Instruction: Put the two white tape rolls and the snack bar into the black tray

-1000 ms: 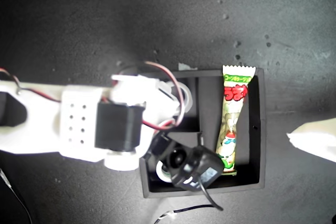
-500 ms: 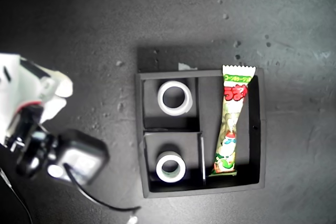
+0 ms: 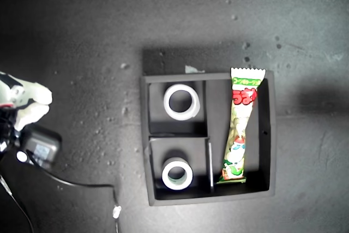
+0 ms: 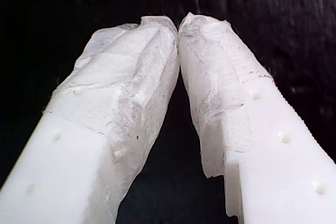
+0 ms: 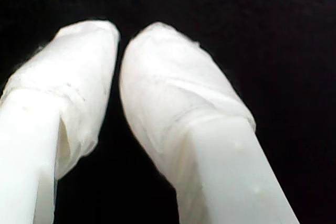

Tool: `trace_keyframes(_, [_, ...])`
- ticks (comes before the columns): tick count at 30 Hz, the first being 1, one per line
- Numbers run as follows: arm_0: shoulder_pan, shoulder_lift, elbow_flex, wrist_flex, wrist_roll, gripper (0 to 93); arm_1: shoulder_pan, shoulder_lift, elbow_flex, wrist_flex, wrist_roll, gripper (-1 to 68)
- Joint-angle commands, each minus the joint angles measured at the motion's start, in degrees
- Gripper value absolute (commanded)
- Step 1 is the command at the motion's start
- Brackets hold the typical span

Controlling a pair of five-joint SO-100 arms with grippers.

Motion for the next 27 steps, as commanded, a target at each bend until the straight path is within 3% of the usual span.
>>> trace_keyframes(1, [0.7, 9.58, 6.59, -2.46, -0.26, 0.2, -0.53, 1.41, 6.15, -2.99, -0.09, -0.5])
trace_keyframes(7, [0.88, 17.4, 14.5, -4.57, 2.99, 0.1, -0.09, 5.01, 19.69, -13.45, -7.73, -0.5])
trace_keyframes(11, [0.26, 30.5, 23.82, -5.19, 4.39, 0.1, 2.29, 5.01, 20.57, -14.41, -7.47, -0.6])
trace_keyframes(15, [0.0, 30.94, 27.07, -5.01, 2.37, 0.0, 6.15, 5.01, 20.57, -9.4, -6.24, -0.6])
trace_keyframes(21, [2.55, 30.94, 27.07, -0.53, -3.43, 0.1, 6.24, 5.01, 20.57, -2.37, -8.79, -0.3])
trace_keyframes(26, [0.53, 30.85, 27.07, 9.32, -11.25, 0.2, 5.71, 5.01, 20.57, 6.59, 1.49, 0.0])
trace_keyframes(27, [0.53, 30.94, 27.07, 9.32, -9.93, 0.2, 5.89, 4.83, 20.57, 7.56, 3.69, 0.0])
